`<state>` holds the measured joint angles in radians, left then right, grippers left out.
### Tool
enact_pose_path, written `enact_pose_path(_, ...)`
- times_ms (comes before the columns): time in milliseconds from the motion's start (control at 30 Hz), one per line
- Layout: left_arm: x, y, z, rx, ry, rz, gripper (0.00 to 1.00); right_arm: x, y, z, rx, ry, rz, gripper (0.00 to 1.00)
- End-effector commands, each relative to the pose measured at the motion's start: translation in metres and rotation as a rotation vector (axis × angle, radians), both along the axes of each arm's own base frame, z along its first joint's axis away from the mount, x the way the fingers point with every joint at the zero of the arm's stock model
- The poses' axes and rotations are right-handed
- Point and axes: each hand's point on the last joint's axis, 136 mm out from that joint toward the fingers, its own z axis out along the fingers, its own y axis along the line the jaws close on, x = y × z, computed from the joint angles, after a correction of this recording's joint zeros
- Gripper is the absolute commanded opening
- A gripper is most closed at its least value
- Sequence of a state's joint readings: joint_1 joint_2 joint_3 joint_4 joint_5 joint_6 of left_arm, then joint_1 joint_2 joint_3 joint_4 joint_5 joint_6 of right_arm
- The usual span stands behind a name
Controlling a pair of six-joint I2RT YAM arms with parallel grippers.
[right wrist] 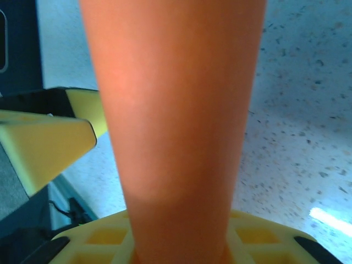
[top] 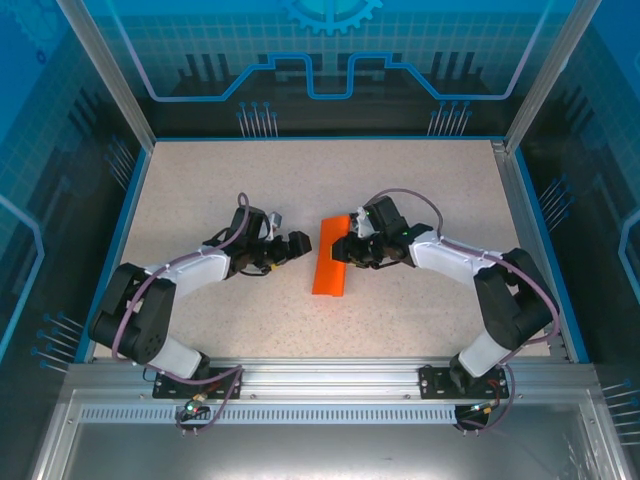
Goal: Fold a paper plane with a square sheet of paper (pick it up from the middle)
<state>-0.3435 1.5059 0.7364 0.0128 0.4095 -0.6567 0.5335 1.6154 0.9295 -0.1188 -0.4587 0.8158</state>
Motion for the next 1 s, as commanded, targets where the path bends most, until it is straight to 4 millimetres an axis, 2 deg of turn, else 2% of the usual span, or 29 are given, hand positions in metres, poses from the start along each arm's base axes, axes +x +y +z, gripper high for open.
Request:
enact_pose_path(0, 0.003, -0.012, 0.025, -0.07, -0.031, -0.029, 0.99, 0.007, 0.01, 0.001, 0.144, 0.036, 0.0, 0.33)
enact_pose_path(100, 0.002, -0.014, 0.025, -0.078, -0.032, -0.044, 0.99, 0.003, 0.002, -0.022, 0.132, 0.086, -0.01, 0.34)
enact_pose_path(233, -0.001, -0.021, 0.02, -0.105, -0.011, -0.082, 0.99, -0.005, -0.019, -0.058, -0.026, 0.152, -0.025, 0.39)
enact_pose_path(300, -0.003, -0.025, 0.018, -0.125, -0.002, -0.103, 0.99, -0.001, -0.023, -0.058, -0.076, 0.146, -0.015, 0.42)
enact_pose_path(367, -0.004, -0.029, 0.016, -0.132, 0.008, -0.117, 0.98, -0.001, -0.028, -0.06, -0.112, 0.139, -0.012, 0.5)
enact_pose_path(600, -0.005, -0.041, 0.014, -0.127, 0.011, -0.157, 0.96, 0.001, -0.045, -0.053, -0.225, 0.118, -0.029, 0.64)
enact_pose_path(700, -0.007, -0.047, 0.012, -0.12, 0.018, -0.177, 0.94, -0.001, -0.051, -0.049, -0.241, 0.107, -0.043, 0.65)
enact_pose_path(800, -0.007, -0.053, 0.009, -0.122, 0.026, -0.19, 0.92, -0.002, -0.058, -0.049, -0.263, 0.1, -0.07, 0.69)
enact_pose_path(967, -0.01, -0.066, 0.006, -0.138, 0.042, -0.22, 0.89, -0.002, -0.062, -0.047, -0.203, 0.102, -0.092, 0.71)
